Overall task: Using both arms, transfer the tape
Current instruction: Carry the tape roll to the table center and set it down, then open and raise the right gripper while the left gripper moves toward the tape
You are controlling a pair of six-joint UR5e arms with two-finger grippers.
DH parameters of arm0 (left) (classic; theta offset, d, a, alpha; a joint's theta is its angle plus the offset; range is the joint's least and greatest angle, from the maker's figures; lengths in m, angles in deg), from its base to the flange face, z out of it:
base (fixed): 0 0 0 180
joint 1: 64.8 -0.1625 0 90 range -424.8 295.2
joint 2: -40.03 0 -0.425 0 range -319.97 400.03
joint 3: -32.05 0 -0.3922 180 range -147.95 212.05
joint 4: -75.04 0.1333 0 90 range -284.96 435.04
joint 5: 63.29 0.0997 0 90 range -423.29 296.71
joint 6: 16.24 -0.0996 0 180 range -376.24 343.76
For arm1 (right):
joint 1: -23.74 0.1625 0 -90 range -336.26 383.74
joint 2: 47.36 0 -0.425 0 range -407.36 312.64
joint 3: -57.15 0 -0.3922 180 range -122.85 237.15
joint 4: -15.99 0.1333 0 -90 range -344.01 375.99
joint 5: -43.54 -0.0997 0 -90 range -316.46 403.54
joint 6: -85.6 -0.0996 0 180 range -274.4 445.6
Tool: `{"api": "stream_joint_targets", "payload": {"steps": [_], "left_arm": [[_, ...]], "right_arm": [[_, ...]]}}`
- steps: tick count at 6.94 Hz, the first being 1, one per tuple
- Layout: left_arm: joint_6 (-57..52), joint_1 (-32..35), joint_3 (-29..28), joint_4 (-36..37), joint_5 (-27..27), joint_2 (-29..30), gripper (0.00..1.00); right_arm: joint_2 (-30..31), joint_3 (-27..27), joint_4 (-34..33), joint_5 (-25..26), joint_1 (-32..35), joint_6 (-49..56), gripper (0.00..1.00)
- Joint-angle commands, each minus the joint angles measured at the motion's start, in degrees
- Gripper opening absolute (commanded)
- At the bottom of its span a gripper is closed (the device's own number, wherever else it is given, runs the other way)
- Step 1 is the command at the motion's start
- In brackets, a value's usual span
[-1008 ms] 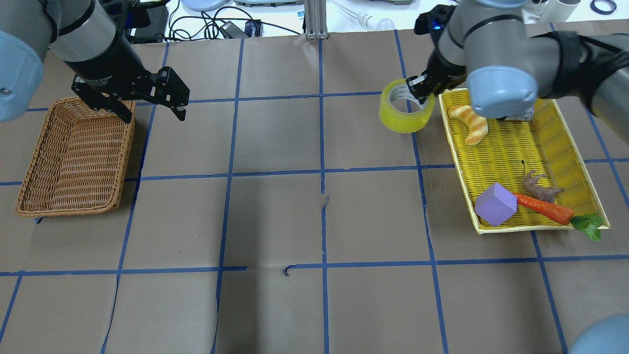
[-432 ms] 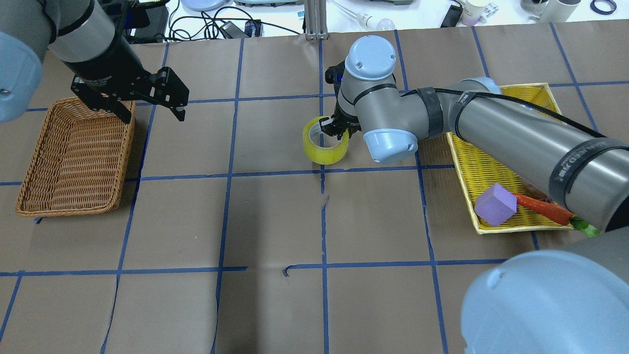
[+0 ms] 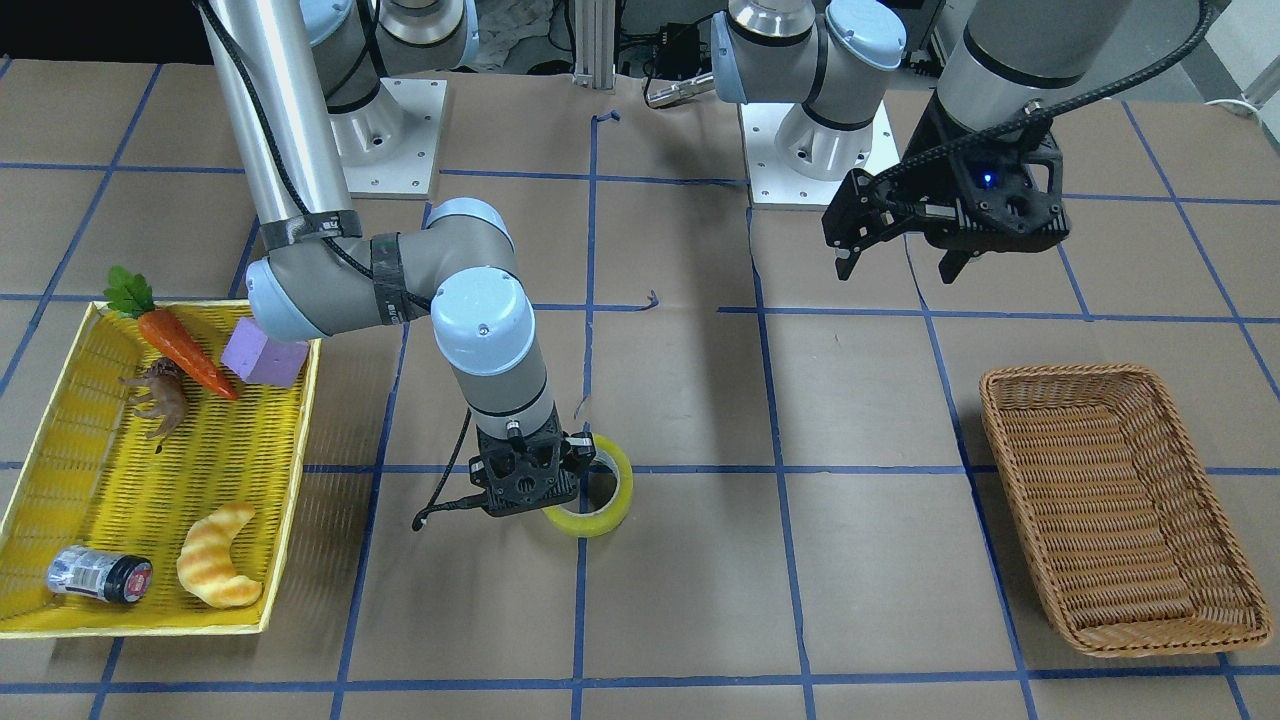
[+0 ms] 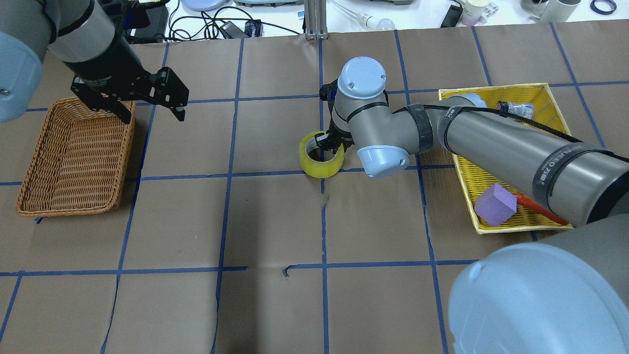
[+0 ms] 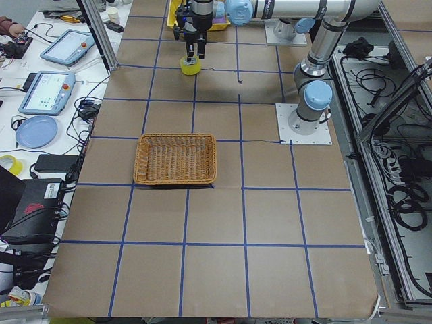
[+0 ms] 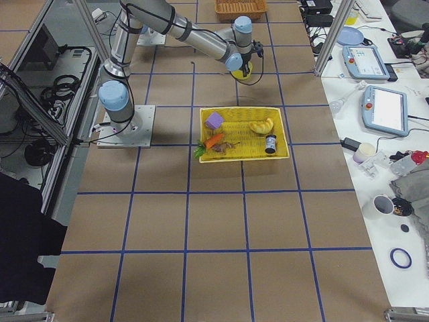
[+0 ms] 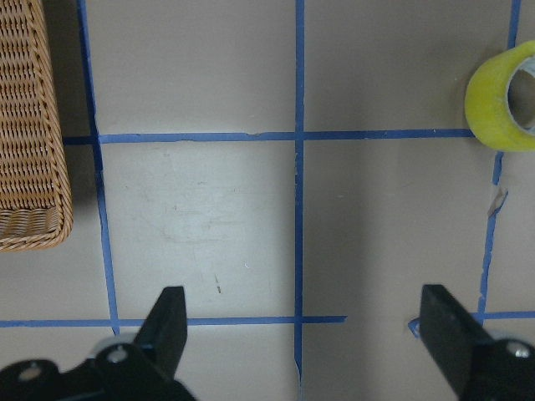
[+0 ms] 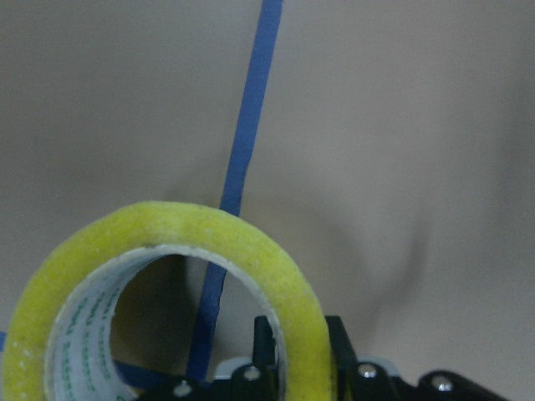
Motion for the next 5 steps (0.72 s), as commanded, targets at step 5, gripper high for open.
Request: {"api": "stream_joint_targets", "payload": {"steps": [5], "left_arm": [[0.7,0.29,0.0,0.04,-0.17,0.0,1.0]], "right_arm": [[13.06,6.6,21.78,0.65,-5.72,0.59,1.0]]}}
